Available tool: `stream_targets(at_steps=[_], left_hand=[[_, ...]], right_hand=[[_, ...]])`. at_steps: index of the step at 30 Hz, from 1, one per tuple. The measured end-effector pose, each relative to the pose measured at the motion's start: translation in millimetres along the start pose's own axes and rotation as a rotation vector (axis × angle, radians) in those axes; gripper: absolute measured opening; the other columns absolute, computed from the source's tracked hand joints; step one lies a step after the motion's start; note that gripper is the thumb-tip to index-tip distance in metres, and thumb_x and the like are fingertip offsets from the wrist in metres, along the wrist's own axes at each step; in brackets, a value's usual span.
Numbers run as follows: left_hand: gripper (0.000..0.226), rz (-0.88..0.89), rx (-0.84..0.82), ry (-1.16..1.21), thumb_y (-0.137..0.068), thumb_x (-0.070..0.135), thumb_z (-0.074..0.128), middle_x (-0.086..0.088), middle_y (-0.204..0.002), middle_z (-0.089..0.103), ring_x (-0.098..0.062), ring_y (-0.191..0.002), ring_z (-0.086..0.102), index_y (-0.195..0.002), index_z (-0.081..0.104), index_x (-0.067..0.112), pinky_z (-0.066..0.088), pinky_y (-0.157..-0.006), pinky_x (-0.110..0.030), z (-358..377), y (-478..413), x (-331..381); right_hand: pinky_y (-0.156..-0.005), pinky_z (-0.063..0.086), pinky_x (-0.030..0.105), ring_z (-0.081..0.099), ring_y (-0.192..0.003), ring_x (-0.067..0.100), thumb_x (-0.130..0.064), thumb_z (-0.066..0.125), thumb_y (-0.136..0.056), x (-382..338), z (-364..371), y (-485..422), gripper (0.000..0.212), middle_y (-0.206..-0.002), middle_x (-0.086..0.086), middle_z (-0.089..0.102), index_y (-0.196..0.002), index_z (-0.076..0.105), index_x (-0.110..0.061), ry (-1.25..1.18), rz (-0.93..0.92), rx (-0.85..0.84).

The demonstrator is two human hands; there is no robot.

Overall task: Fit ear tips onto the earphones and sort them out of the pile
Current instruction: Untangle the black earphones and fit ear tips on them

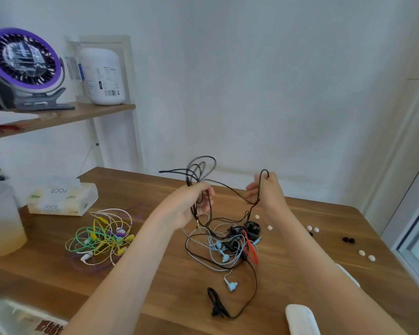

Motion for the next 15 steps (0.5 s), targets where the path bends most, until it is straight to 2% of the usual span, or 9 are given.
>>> stream_targets(at_steps=[2,4,6,7,8,10,13,15], left_hand=[[0.024,0.025,0.074,0.241,-0.096,0.011,0.049,-0.011,-0.087,0.066,-0.02,-0.081,0.065,-0.074,0.057,0.008,0.055,-0.071,-0.03,-5,-2,1],[0.02,0.067,0.125,0.46,-0.099,0.007,0.043,-0.015,-0.097,0.067,-0.023,-0.086,0.067,-0.084,0.057,0.008,0.055,-0.077,-0.036,-9,-4,2],[0.026,0.105,0.144,0.65,-0.1,0.001,0.035,-0.013,-0.082,0.062,-0.015,-0.061,0.06,-0.093,0.059,0.009,0.053,-0.06,-0.026,-10,-7,2],[0.031,0.125,0.165,0.664,-0.101,0.001,0.032,-0.009,-0.073,0.057,-0.01,-0.048,0.049,-0.095,0.06,0.011,0.046,-0.047,-0.019,-11,-9,1],[0.034,0.147,0.183,0.62,-0.102,0.003,0.031,-0.005,-0.067,0.05,-0.006,-0.042,0.037,-0.096,0.062,0.014,0.035,-0.04,-0.016,-11,-11,1],[0.032,0.183,0.173,0.456,-0.104,0.008,0.032,0.0,-0.064,0.043,-0.005,-0.042,0.027,-0.098,0.063,0.013,0.026,-0.037,-0.015,-7,-14,-2],[0.023,0.18,0.04,0.133,-0.102,0.014,0.04,0.001,-0.068,0.042,-0.006,-0.051,0.031,-0.103,0.062,0.007,0.033,-0.043,-0.016,4,-13,-7],[0.021,0.2,-0.037,-0.178,-0.1,0.02,0.046,0.003,-0.072,0.046,-0.006,-0.055,0.037,-0.111,0.061,0.01,0.046,-0.06,-0.021,13,-13,-12]], right_hand=[[-0.061,0.049,0.036,0.055,-0.061,0.023,-0.022,0.033,-0.103,0,-5,-3,0.021,-0.077,0.01,0.058,-0.092,0.049,-0.014,-0.048,0.036,-0.002],[-0.066,0.042,0.034,0.051,-0.069,0.022,-0.024,0.035,-0.1,-2,-9,-3,0.031,-0.078,0.008,0.055,-0.077,0.051,-0.01,0.088,0.008,-0.003],[-0.06,0.035,0.03,0.044,-0.071,0.02,-0.026,0.036,-0.099,-8,-13,0,0.036,-0.079,0.006,0.047,-0.077,0.054,-0.004,0.234,-0.059,0.021],[-0.058,0.033,0.029,0.042,-0.069,0.02,-0.027,0.035,-0.1,-11,-15,0,0.038,-0.076,0.005,0.044,-0.078,0.055,-0.003,0.276,-0.085,0.036],[-0.057,0.033,0.029,0.043,-0.067,0.02,-0.029,0.033,-0.101,-14,-17,0,0.042,-0.073,0.005,0.045,-0.078,0.055,-0.003,0.306,-0.1,0.039],[-0.055,0.037,0.029,0.048,-0.059,0.017,-0.034,0.029,-0.104,-20,-18,1,0.049,-0.069,0.006,0.051,-0.075,0.056,-0.005,0.267,-0.09,-0.017],[-0.047,0.045,0.028,0.053,-0.051,0.02,-0.031,0.033,-0.104,-32,-12,6,0.046,-0.062,0.011,0.055,-0.075,0.056,-0.004,0.013,-0.063,-0.148],[-0.047,0.05,0.028,0.057,-0.052,0.021,-0.028,0.036,-0.104,-40,-6,11,0.042,-0.061,0.011,0.057,-0.078,0.056,-0.003,-0.087,-0.091,-0.215]])
Point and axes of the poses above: each hand's wrist, its own y-axis away from the middle knuckle, its own z-axis out of the palm, x = y × z, the point moved 2 cm from there along -y, towards the middle knuckle
